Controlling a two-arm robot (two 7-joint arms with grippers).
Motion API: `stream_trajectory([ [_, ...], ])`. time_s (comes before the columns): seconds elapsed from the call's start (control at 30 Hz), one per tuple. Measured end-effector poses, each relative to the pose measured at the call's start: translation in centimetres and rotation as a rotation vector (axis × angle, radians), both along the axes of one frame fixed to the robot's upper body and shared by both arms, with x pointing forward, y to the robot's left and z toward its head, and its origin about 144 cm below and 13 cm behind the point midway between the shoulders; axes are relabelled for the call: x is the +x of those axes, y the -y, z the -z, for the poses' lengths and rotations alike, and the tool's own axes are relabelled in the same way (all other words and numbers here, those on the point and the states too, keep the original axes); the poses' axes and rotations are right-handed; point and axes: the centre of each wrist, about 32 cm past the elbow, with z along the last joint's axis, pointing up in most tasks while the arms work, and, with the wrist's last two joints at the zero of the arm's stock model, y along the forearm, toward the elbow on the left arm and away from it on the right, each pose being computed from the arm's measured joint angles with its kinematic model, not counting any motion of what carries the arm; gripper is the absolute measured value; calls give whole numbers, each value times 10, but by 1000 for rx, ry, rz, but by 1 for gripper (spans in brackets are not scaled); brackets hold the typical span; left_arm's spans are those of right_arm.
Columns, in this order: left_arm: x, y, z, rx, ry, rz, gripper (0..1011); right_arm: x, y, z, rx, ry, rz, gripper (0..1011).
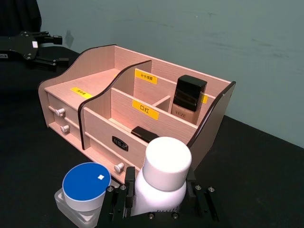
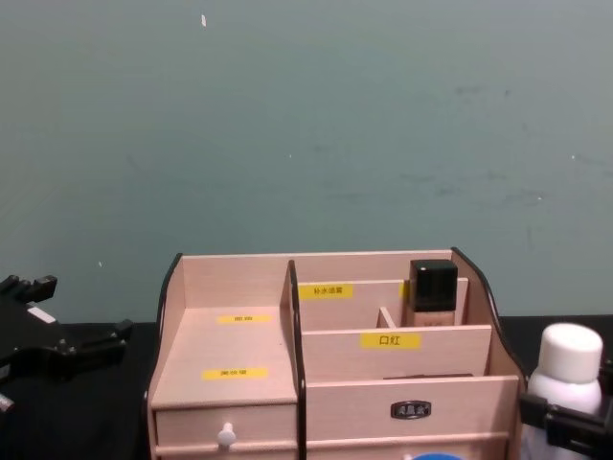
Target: Pick up the facial cleanser and watermelon frost from the table and place them into the tiered storage box.
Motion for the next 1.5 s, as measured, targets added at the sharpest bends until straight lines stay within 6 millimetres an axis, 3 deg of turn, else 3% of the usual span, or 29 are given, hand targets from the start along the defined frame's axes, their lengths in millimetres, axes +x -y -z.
stream_trajectory([
  [0.83,0,0,0,0,0,0,1010,-3,4,-14,1,1,-1,618],
  [1.5,0,0,0,0,0,0,1009,-8,-13,-73,5,111,-79,618],
])
